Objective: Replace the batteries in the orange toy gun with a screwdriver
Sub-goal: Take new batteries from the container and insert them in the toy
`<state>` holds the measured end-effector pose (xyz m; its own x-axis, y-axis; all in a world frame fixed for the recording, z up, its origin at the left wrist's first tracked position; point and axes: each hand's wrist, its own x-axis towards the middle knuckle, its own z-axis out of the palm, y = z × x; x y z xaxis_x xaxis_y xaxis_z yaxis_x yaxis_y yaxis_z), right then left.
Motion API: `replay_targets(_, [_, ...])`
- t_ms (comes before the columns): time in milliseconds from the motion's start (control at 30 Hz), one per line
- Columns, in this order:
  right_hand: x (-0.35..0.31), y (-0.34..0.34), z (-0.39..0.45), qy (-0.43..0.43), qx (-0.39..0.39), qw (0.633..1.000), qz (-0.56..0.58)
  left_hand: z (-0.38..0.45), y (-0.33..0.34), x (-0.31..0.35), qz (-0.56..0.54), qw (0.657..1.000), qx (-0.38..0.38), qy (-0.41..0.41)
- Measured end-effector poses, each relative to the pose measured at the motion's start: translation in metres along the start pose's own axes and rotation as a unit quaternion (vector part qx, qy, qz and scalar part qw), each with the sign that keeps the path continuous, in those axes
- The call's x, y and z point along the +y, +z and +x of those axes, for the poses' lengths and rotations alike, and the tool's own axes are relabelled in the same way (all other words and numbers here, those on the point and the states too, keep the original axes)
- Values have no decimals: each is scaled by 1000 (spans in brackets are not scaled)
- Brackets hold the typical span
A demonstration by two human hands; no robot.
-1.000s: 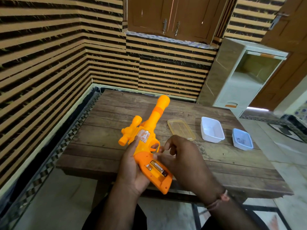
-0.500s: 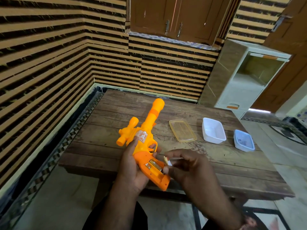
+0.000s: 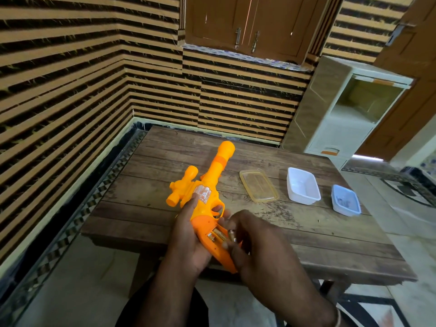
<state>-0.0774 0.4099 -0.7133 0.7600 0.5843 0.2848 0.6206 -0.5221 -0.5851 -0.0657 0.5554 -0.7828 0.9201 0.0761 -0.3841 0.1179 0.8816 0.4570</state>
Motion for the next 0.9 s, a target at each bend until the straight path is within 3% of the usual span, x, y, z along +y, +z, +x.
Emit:
replay_targets(133, [2, -4, 1, 77, 68, 985, 138, 3, -2, -1, -5, 999, 4, 33])
replay_targets(200, [5, 0, -2, 79, 69, 988, 114, 2, -1, -1, -5, 999, -4, 36])
replay_targets(367, [18, 20, -17, 19, 90, 993, -68, -2, 3, 0, -18, 998, 32, 59])
replay_targets(567, [34, 23, -19, 33, 68, 997, -8, -2, 2, 1, -36, 995, 66, 61])
replay_targets(700, [36, 24, -15, 39, 54, 998, 0, -2, 3, 0, -35, 996, 47, 64])
replay_targets(767, [32, 26, -13, 84, 66, 994, 36, -1, 2, 0, -29, 996, 37, 69])
replay_targets(833, [25, 23, -8, 199, 57, 966, 154, -1, 0, 1, -22, 996, 30, 80])
replay_targets(900, [23, 19, 0, 307, 7, 889, 340, -1, -1, 3, -23, 995, 22, 90])
